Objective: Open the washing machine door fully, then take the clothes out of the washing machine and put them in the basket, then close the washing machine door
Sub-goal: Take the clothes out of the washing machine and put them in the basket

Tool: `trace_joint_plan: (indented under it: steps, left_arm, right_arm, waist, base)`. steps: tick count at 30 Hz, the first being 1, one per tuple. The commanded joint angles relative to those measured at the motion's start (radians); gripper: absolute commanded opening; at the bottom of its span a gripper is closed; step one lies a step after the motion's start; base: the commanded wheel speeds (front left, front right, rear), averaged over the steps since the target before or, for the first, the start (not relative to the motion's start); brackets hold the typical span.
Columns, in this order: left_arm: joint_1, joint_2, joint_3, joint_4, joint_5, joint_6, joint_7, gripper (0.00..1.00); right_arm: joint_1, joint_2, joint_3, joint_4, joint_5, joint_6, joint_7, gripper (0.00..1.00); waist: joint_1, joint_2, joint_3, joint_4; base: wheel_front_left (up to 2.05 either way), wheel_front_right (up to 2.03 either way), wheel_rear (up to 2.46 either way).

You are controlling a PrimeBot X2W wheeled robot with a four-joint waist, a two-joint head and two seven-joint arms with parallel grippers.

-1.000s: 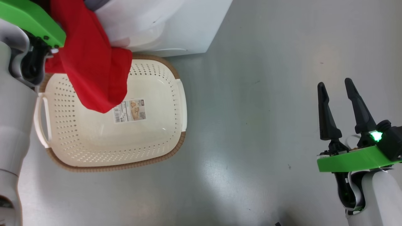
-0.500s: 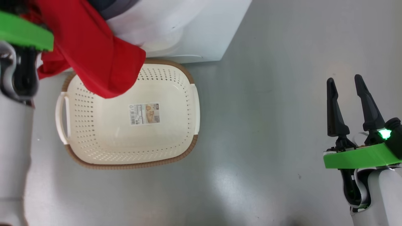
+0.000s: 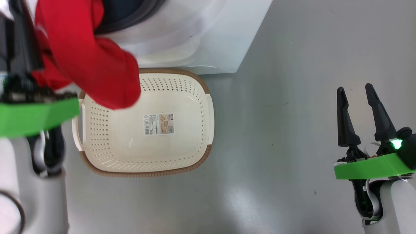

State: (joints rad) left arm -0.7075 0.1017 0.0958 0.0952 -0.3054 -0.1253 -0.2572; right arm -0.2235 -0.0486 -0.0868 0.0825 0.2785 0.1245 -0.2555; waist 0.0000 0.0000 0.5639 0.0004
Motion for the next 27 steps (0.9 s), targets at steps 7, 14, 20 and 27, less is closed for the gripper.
trace_joint_plan:
  steps: [7, 14, 20, 27]
  left_arm:
    - [0.171, -0.019, 0.059, -0.214, 0.042, -0.005, -0.004, 0.0]
    - [0.287, -0.05, 0.104, -0.34, 0.02, -0.005, -0.004, 0.0]
    - [0.343, -0.051, 0.044, -0.245, 0.005, -0.005, -0.004, 0.0]
    - [0.316, -0.051, 0.025, -0.02, 0.002, -0.005, -0.005, 0.0]
  right_arm:
    - [0.035, -0.002, 0.025, -0.02, -0.013, 0.006, -0.006, 1.0]
    - [0.031, -0.002, 0.025, -0.024, -0.012, 0.006, -0.006, 1.0]
    - [0.022, -0.002, 0.03, -0.026, -0.012, 0.006, -0.006, 1.0]
    - [-0.002, -0.002, 0.036, -0.035, -0.006, 0.006, -0.006, 1.0]
  waist:
    - [0.0, 0.0, -0.004, 0.004]
    - [0.0, 0.0, 0.006, 0.006]
    - [0.0, 0.0, 0.026, 0.007]
    - [0.0, 0.0, 0.079, -0.012]
  base:
    - [0.0, 0.0, 0.0]
    - [0.0, 0.0, 0.0]
    - [0.0, 0.0, 0.0]
    - [0.0, 0.0, 0.0]
